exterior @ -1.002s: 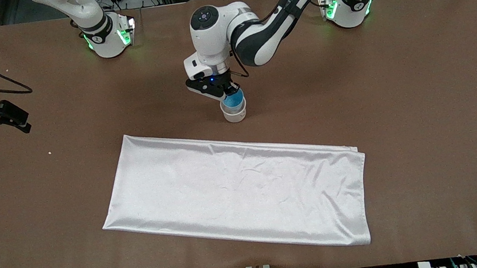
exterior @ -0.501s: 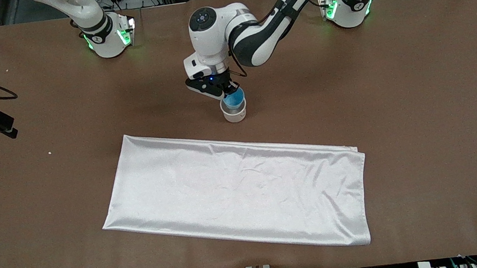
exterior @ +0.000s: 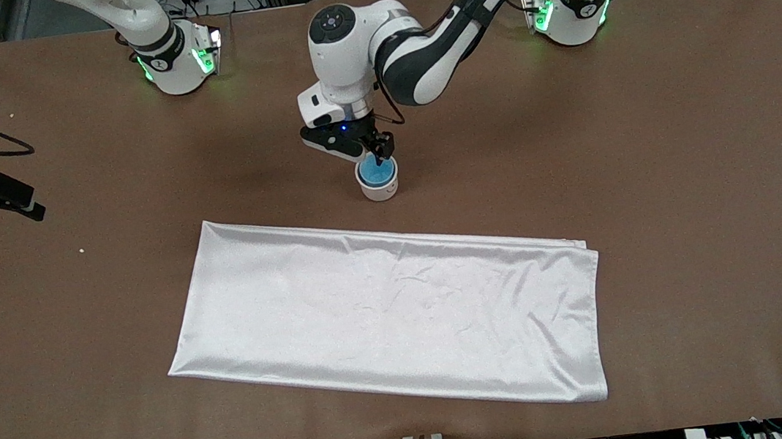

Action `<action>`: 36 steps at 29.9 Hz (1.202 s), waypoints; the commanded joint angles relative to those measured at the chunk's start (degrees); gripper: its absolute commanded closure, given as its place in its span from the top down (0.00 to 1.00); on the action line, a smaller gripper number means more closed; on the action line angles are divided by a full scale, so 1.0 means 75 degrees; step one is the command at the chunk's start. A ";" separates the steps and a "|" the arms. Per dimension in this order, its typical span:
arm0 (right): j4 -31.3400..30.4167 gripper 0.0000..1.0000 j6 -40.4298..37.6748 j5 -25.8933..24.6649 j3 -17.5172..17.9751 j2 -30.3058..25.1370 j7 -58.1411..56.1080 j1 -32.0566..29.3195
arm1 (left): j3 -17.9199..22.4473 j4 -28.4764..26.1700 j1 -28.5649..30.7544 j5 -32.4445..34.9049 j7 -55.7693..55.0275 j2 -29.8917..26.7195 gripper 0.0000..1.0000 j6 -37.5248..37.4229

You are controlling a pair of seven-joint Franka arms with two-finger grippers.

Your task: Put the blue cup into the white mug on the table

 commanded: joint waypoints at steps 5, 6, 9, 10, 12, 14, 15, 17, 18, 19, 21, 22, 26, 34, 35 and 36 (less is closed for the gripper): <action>0.0211 1.00 -0.0197 0.0120 0.0056 0.0149 -0.0234 -0.0113 | -0.0014 -0.0338 0.0520 0.0142 0.0147 -0.1276 1.00 -0.0831; 0.0211 1.00 -0.0197 0.0096 0.0056 0.0137 -0.0234 -0.0125 | -0.0014 -0.0432 0.0590 0.0142 0.0183 -0.1440 1.00 -0.0890; 0.0211 1.00 -0.0244 0.0003 0.0068 0.0137 -0.0234 -0.0160 | -0.0037 -0.0865 0.0953 0.0107 0.0323 -0.2014 1.00 -0.0914; 0.0200 1.00 -0.0267 -0.0032 0.0068 0.0137 -0.0234 -0.0160 | -0.0037 -0.0994 0.1059 0.0072 0.0393 -0.2190 1.00 -0.0914; 0.0199 1.00 -0.0279 -0.0173 0.0091 0.0137 -0.0222 -0.0160 | -0.0037 -0.1310 0.1258 -0.0115 0.0569 -0.2599 1.00 -0.0914; 0.0176 1.00 -0.0303 -0.0395 0.0114 0.0160 -0.0222 -0.0160 | -0.0037 -0.1743 0.1387 -0.0350 0.0663 -0.3021 1.00 -0.0914; 0.0164 1.00 -0.0303 -0.0477 0.0115 0.0161 -0.0222 -0.0160 | -0.0037 -0.1954 0.1457 -0.0385 0.0663 -0.3244 1.00 -0.0914; 0.0141 1.00 -0.0303 -0.0560 0.0126 0.0184 -0.0234 -0.0149 | -0.0037 -0.2341 0.1621 -0.0409 0.0663 -0.3631 1.00 -0.0914; 0.0141 1.00 -0.0303 -0.0560 0.0126 0.0207 -0.0234 -0.0137 | -0.0037 -0.2506 0.1703 -0.0421 0.0663 -0.3830 1.00 -0.0914; 0.0141 1.00 -0.0303 -0.0560 0.0115 0.0219 -0.0222 -0.0137 | -0.0037 -0.2681 0.1797 -0.0444 0.0675 -0.4018 1.00 -0.0914; 0.0094 1.00 -0.0303 -0.0595 0.0115 0.0219 -0.0222 -0.0125 | -0.0037 -0.2975 0.2031 -0.0537 0.0698 -0.4369 1.00 -0.0926; 0.0082 1.00 -0.0303 -0.0607 0.0126 0.0219 -0.0222 -0.0125 | -0.0037 -0.3127 0.2160 -0.0608 0.0745 -0.4545 1.00 -0.0938; 0.0071 1.00 -0.0291 -0.0642 0.0115 0.0219 -0.0222 -0.0125 | -0.0026 -0.3526 0.2640 -0.0935 0.1096 -0.5062 1.00 -0.0973; 0.0036 1.00 -0.0303 -0.0759 0.0278 0.0219 -0.0234 -0.0137 | 0.0115 -0.3129 0.3835 -0.1569 0.2407 -0.5191 1.00 -0.1488; 0.0035 1.00 -0.0303 -0.0771 0.0371 0.0219 -0.0234 -0.0172 | 0.0115 -0.3036 0.4011 -0.1604 0.2595 -0.5180 1.00 -0.1558; 0.0035 1.00 -0.0303 -0.0783 0.0442 0.0219 -0.0234 -0.0207 | 0.0127 -0.2919 0.4164 -0.1651 0.2783 -0.5168 1.00 -0.1628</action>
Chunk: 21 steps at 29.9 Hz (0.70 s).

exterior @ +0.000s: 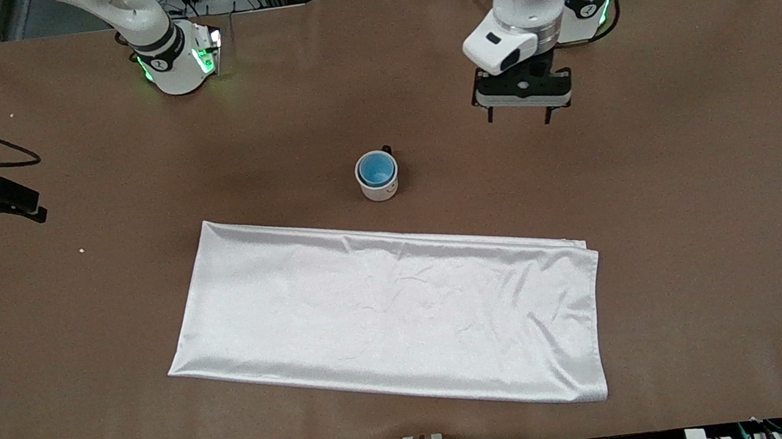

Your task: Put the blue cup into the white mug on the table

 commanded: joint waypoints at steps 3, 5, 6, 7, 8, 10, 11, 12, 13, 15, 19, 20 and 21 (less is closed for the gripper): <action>0.0047 1.00 -0.0073 -0.0186 0.0545 0.0005 -0.0075 -0.0288 | 0.0052 0.0613 0.1220 -0.0584 0.1453 -0.0023 1.00 -0.0506; 0.0048 1.00 -0.0084 -0.0198 0.0593 -0.0019 -0.0075 -0.0347 | 0.0052 0.0836 0.1536 -0.0736 0.1688 0.0047 1.00 -0.0599; 0.0047 1.00 -0.0084 -0.0186 0.0593 -0.0030 -0.0075 -0.0347 | 0.0052 0.0953 0.1677 -0.0783 0.1735 0.0094 1.00 -0.0634; 0.0047 1.00 -0.0084 -0.0186 0.0593 -0.0031 -0.0075 -0.0359 | 0.0052 0.1070 0.1783 -0.0819 0.1747 0.0152 1.00 -0.0670; 0.0059 1.00 -0.0084 -0.0186 0.0593 -0.0031 -0.0075 -0.0359 | 0.0052 0.1234 0.1865 -0.0831 0.1759 0.0246 1.00 -0.0728; 0.0071 1.00 -0.0084 -0.0186 0.0581 -0.0031 -0.0063 -0.0359 | 0.0052 0.1585 0.1983 -0.0831 0.1759 0.0445 1.00 -0.0915; 0.0094 1.00 -0.0084 -0.0186 0.0581 -0.0031 -0.0063 -0.0359 | 0.0052 0.1796 0.2053 -0.0831 0.1759 0.0550 1.00 -0.1032; 0.0106 1.00 -0.0084 -0.0186 0.0569 -0.0031 -0.0063 -0.0371 | 0.0052 0.2030 0.2158 -0.0831 0.1759 0.0667 1.00 -0.1161; 0.0118 1.00 -0.0084 -0.0186 0.0558 -0.0031 -0.0074 -0.0382 | 0.0052 0.2276 0.2206 -0.0831 0.1759 0.0796 1.00 -0.1325; 0.0164 1.00 -0.0131 -0.0186 0.0546 -0.0031 -0.0075 -0.0382 | 0.0064 0.2721 0.2230 -0.0831 0.1747 0.1077 1.00 -0.1641; 0.0211 1.00 -0.0167 -0.0175 0.0546 -0.0031 -0.0051 -0.0382 | 0.0425 0.3262 0.2019 -0.0819 0.1747 0.1371 1.00 -0.2134; 0.0212 1.00 -0.0167 -0.0163 0.0546 -0.0031 -0.0028 -0.0382 | 0.0624 0.3298 0.1833 -0.0819 0.1747 0.1383 1.00 -0.2146; 0.0212 1.00 -0.0167 -0.0151 0.0546 -0.0031 -0.0016 -0.0394 | 0.0812 0.3310 0.1634 -0.0807 0.1747 0.1383 1.00 -0.2147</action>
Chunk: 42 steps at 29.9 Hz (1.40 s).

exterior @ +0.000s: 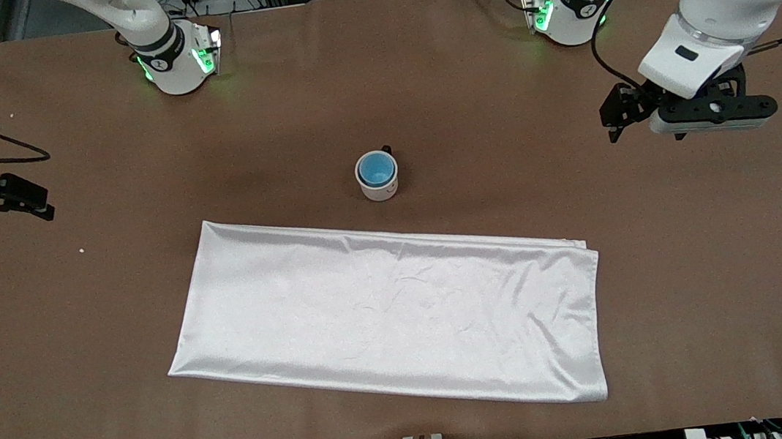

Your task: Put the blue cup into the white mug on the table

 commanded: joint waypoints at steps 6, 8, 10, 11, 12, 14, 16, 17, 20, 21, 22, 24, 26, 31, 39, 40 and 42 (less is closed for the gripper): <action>0.0133 1.00 -0.0151 -0.0032 0.0128 -0.0025 0.0013 -0.0123 | 0.1628 0.0899 -0.1244 -0.0161 0.0083 0.0465 1.00 -0.0507; 0.0133 1.00 -0.0151 -0.0032 0.0128 -0.0025 0.0001 -0.0123 | 0.1675 0.0899 -0.1244 -0.0161 0.0083 0.0430 1.00 -0.0519; 0.0121 1.00 -0.0151 -0.0032 0.0128 -0.0025 -0.0010 -0.0111 | 0.1698 0.0899 -0.1210 -0.0161 0.0083 0.0418 1.00 -0.0542; 0.0121 1.00 -0.0151 -0.0032 0.0128 -0.0025 -0.0010 -0.0111 | 0.1698 0.0899 -0.1198 -0.0161 0.0083 0.0384 1.00 -0.0542; 0.0121 1.00 -0.0151 -0.0032 0.0128 -0.0025 -0.0010 -0.0111 | 0.1698 0.0899 -0.1186 -0.0161 0.0083 0.0337 1.00 -0.0565; 0.0110 1.00 -0.0151 -0.0032 0.0128 -0.0025 -0.0022 -0.0111 | 0.1698 0.0899 -0.1163 -0.0161 0.0083 0.0290 1.00 -0.0682; 0.0110 1.00 -0.0151 -0.0032 0.0128 -0.0025 -0.0034 -0.0123 | 0.1687 0.0911 -0.1151 -0.0161 0.0083 0.0231 1.00 -0.0764; 0.0110 1.00 -0.0151 -0.0032 0.0128 -0.0025 -0.0046 -0.0123 | 0.1687 0.0911 -0.1151 -0.0172 0.0083 0.0173 1.00 -0.0776; 0.0110 1.00 -0.0151 -0.0032 0.0128 -0.0025 -0.0046 -0.0123 | 0.1687 0.0899 -0.1139 -0.0207 0.0094 0.0079 1.00 -0.0870; 0.0110 1.00 -0.0151 -0.0020 0.0128 -0.0025 -0.0046 -0.0123 | 0.1675 0.0911 -0.1139 -0.0266 0.0095 0.0078 1.00 -0.0917; 0.0110 1.00 -0.0151 -0.0032 0.0128 -0.0025 -0.0046 -0.0123 | 0.1675 0.0911 -0.1162 -0.0313 0.0095 0.0078 1.00 -0.0952; 0.0110 1.00 -0.0151 -0.0032 0.0128 -0.0025 -0.0046 -0.0111 | 0.1675 0.0923 -0.1198 -0.0371 0.0095 0.0078 1.00 -0.1022; 0.0110 1.00 -0.0163 -0.0032 0.0128 -0.0025 -0.0034 -0.0123 | 0.1675 0.0981 -0.1209 -0.0383 0.0106 0.0067 1.00 -0.1151; 0.0110 1.00 -0.0151 -0.0032 0.0128 -0.0025 -0.0010 -0.0111 | 0.1687 0.1402 -0.1221 -0.0641 0.0094 0.0114 1.00 -0.1538; 0.0121 1.00 -0.0104 -0.0020 0.0140 -0.0025 0.0001 -0.0099 | 0.1687 0.1473 -0.1209 -0.0618 0.0211 0.0114 1.00 -0.1796; 0.0110 1.00 -0.0104 -0.0020 0.0140 -0.0025 0.0001 -0.0099 | 0.1687 0.1473 -0.1209 -0.0618 0.0339 0.0114 1.00 -0.1796; 0.0110 1.00 -0.0104 -0.0020 0.0140 -0.0025 0.0001 -0.0099 | 0.1687 0.1473 -0.1198 -0.0618 0.0597 0.0114 1.00 -0.1796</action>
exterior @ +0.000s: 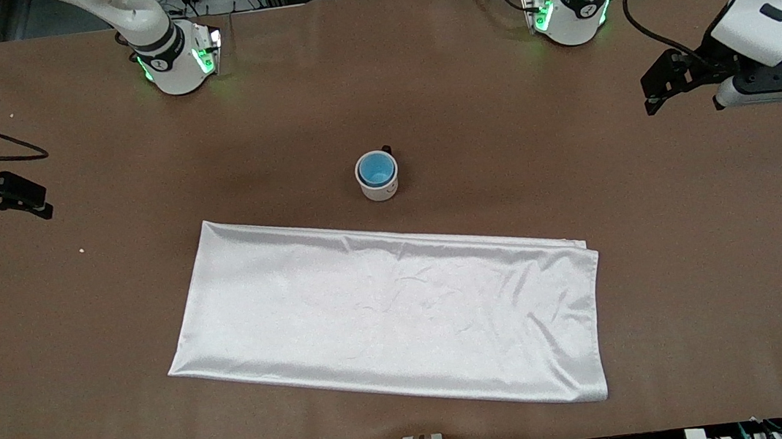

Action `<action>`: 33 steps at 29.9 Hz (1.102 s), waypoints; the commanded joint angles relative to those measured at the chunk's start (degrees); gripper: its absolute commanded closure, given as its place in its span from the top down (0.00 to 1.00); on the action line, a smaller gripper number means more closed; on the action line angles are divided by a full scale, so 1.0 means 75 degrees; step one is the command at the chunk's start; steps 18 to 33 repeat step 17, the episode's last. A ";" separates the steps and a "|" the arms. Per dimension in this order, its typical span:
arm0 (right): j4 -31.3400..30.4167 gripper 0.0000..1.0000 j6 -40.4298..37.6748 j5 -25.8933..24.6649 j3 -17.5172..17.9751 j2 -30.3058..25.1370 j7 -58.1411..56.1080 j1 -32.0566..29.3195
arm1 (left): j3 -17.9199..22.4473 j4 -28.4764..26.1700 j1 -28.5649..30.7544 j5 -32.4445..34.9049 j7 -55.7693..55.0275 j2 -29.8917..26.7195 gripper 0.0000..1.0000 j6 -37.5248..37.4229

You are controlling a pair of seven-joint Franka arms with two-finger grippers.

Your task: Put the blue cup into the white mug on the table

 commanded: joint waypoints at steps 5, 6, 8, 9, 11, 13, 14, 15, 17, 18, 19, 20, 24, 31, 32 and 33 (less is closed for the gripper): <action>0.0080 1.00 -0.0060 -0.0032 0.0089 -0.0024 -0.0057 -0.0117 | 0.0068 0.0123 0.0051 -0.0196 0.0631 -0.0004 1.00 -0.0201; 0.0068 1.00 -0.0071 -0.0032 0.0089 -0.0012 -0.0069 -0.0117 | 0.0068 0.0123 0.0063 -0.0207 0.0631 -0.0004 1.00 -0.0190; 0.0068 1.00 -0.0083 -0.0032 0.0089 -0.0024 -0.0069 -0.0117 | 0.0079 0.0123 0.0063 -0.0231 0.0631 0.0007 1.00 -0.0201; 0.0068 1.00 -0.0083 -0.0032 0.0089 -0.0024 -0.0069 -0.0117 | 0.0079 0.0123 0.0063 -0.0231 0.0643 0.0008 1.00 -0.0201; 0.0080 1.00 -0.0083 -0.0032 0.0089 -0.0024 -0.0069 -0.0117 | 0.0079 0.0123 0.0063 -0.0231 0.0654 0.0019 1.00 -0.0190; 0.0080 1.00 -0.0060 -0.0020 0.0089 -0.0012 -0.0058 -0.0117 | 0.0079 0.0123 0.0063 -0.0231 0.0655 0.0031 1.00 -0.0189; 0.0080 1.00 -0.0048 -0.0020 0.0089 -0.0012 -0.0058 -0.0117 | 0.0079 0.0123 0.0063 -0.0242 0.0655 0.0031 1.00 -0.0189; 0.0080 1.00 -0.0048 -0.0020 0.0101 -0.0012 -0.0058 -0.0117 | 0.0079 0.0123 0.0051 -0.0243 0.0655 0.0043 1.00 -0.0189; 0.0080 1.00 -0.0048 -0.0020 0.0089 -0.0001 -0.0058 -0.0117 | 0.0079 0.0123 0.0051 -0.0243 0.0654 0.0031 1.00 -0.0189; 0.0080 1.00 -0.0048 -0.0020 0.0089 -0.0001 -0.0058 -0.0117 | 0.0079 0.0123 0.0051 -0.0243 0.0654 0.0031 1.00 -0.0189; 0.0080 1.00 -0.0048 -0.0020 0.0089 -0.0001 -0.0058 -0.0117 | 0.0079 0.0123 0.0051 -0.0243 0.0654 0.0031 1.00 -0.0189; 0.0080 1.00 -0.0048 -0.0020 0.0089 -0.0001 -0.0058 -0.0117 | 0.0079 0.0123 0.0051 -0.0243 0.0654 0.0031 1.00 -0.0189; 0.0080 1.00 -0.0048 -0.0020 0.0089 -0.0001 -0.0058 -0.0117 | 0.0079 0.0123 0.0051 -0.0243 0.0654 0.0031 1.00 -0.0189; 0.0080 1.00 -0.0048 -0.0020 0.0089 -0.0001 -0.0058 -0.0117 | 0.0079 0.0123 0.0051 -0.0243 0.0654 0.0031 1.00 -0.0189; 0.0080 1.00 -0.0048 -0.0020 0.0089 -0.0001 -0.0058 -0.0117 | 0.0079 0.0123 0.0051 -0.0243 0.0654 0.0031 1.00 -0.0189; 0.0080 1.00 -0.0048 -0.0020 0.0089 -0.0001 -0.0058 -0.0117 | 0.0079 0.0123 0.0051 -0.0243 0.0654 0.0031 1.00 -0.0189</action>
